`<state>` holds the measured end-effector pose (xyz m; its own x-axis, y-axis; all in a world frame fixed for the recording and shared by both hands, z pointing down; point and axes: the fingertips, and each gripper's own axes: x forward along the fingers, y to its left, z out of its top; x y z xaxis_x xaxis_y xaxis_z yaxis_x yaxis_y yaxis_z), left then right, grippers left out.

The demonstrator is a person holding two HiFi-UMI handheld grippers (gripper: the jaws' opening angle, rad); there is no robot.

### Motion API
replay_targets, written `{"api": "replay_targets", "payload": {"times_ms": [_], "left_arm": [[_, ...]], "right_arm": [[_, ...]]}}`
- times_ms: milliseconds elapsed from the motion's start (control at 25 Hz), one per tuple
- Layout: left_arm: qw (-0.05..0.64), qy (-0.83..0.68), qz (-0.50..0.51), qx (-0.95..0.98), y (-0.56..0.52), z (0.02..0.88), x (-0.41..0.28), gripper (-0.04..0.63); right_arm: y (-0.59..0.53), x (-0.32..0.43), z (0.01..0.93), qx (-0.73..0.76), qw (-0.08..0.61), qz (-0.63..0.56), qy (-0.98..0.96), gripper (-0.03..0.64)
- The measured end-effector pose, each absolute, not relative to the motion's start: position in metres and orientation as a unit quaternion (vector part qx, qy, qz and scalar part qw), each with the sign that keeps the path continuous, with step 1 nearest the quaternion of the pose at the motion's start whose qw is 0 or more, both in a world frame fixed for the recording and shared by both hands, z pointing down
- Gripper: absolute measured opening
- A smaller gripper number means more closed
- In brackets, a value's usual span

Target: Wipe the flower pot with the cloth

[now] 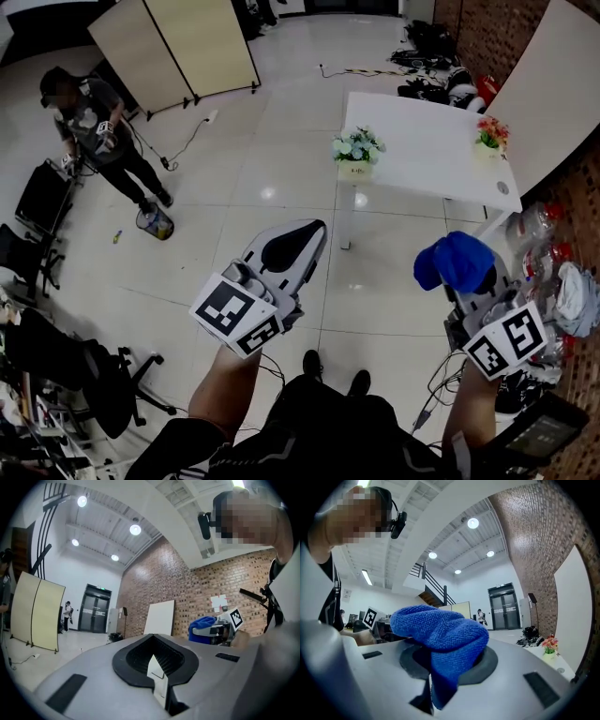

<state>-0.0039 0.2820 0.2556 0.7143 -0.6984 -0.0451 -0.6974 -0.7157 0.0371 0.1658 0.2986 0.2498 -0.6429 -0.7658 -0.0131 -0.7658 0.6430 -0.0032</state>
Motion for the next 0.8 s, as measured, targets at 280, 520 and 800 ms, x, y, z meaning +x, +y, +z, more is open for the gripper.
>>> {"api": "replay_targets", "payload": {"times_ms": [280,520,800], "left_arm": [[0.01,-0.389,-0.013,0.921,0.309,0.257,-0.004,0.005],[0.009,-0.385,-0.016,0.923,0.322,0.253,-0.014,0.005],[0.013,-0.396,-0.019,0.918,0.328,0.253,-0.029,0.005]], "right_arm": [[0.324,0.167,0.259,-0.429,0.001,-0.009,0.903,0.089],[0.337,0.15,0.258,-0.432,0.01,-0.011,0.902,0.089],[0.343,0.136,0.251,-0.432,0.005,-0.001,0.902,0.089]]}}
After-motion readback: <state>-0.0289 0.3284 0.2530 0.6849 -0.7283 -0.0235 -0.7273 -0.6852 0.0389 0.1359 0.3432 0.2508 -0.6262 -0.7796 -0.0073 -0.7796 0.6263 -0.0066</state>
